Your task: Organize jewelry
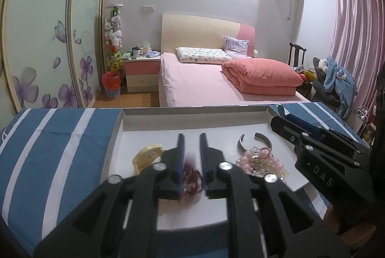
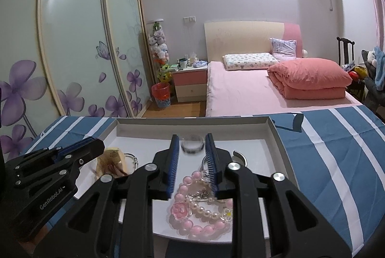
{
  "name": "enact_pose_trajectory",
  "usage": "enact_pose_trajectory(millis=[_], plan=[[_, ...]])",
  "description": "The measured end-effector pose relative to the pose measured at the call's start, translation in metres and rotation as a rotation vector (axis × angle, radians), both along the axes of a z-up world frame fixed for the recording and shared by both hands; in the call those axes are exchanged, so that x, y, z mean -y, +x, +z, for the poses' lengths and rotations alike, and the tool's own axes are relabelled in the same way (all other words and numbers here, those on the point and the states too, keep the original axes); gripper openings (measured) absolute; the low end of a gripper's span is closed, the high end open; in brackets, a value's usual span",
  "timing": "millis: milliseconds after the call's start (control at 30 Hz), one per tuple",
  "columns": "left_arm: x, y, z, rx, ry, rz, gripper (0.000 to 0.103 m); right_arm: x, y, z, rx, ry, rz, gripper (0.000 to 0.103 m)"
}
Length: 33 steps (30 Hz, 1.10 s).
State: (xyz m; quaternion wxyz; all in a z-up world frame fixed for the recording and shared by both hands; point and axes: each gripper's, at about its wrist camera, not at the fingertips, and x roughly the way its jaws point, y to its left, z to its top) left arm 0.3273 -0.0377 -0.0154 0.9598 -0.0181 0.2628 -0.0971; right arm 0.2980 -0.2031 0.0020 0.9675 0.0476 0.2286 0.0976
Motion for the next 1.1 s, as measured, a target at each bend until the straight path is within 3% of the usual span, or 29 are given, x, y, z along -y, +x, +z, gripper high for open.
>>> enact_pose_trajectory(millis=[33, 367, 600, 733, 1100], plan=[[-0.001, 0.0, 0.0, 0.002, -0.002, 0.004, 0.023, 0.0, -0.001, 0.0, 0.004, 0.002, -0.002, 0.043], [-0.02, -0.005, 0.012, 0.019, -0.044, 0.044, 0.023, 0.012, -0.008, 0.008, 0.025, 0.026, -0.025, 0.043], [-0.033, -0.032, 0.022, 0.039, -0.044, 0.058, 0.032, 0.015, -0.027, 0.02, 0.045, 0.028, -0.021, 0.044], [-0.043, -0.055, 0.025, 0.046, -0.065, 0.067, 0.038, 0.014, -0.047, 0.024, 0.053, 0.008, -0.019, 0.056], [-0.054, -0.117, 0.022, 0.052, -0.081, 0.075, 0.056, 0.014, -0.092, 0.015, -0.006, 0.004, -0.008, 0.068]])
